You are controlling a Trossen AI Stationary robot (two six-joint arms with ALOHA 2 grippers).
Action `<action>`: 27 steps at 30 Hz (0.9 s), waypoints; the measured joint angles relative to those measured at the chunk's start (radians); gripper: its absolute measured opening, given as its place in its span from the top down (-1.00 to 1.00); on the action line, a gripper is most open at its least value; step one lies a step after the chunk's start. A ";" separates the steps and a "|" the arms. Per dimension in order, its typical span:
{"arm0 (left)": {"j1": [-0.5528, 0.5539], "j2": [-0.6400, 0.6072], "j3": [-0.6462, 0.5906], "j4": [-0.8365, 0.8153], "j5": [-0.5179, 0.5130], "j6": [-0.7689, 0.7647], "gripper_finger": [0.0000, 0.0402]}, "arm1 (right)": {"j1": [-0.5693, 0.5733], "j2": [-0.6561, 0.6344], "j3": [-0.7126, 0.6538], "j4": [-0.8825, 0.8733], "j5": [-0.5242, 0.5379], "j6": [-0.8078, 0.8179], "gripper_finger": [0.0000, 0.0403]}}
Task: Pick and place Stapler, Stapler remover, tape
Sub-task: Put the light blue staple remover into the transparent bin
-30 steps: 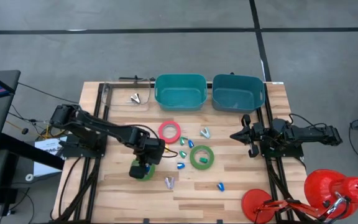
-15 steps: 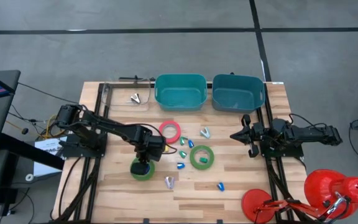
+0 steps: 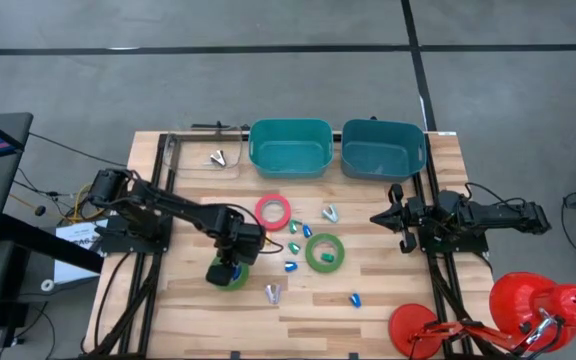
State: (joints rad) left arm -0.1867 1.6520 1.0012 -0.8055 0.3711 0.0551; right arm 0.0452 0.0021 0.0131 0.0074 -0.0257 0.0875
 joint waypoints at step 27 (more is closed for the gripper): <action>-0.018 0.021 -0.001 -0.022 -0.012 0.045 0.32 | 0.000 0.000 0.000 0.000 0.000 0.000 1.00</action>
State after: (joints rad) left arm -0.2043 1.6727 1.0004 -0.8279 0.3595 0.1001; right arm 0.0452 0.0021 0.0128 0.0074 -0.0261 0.0875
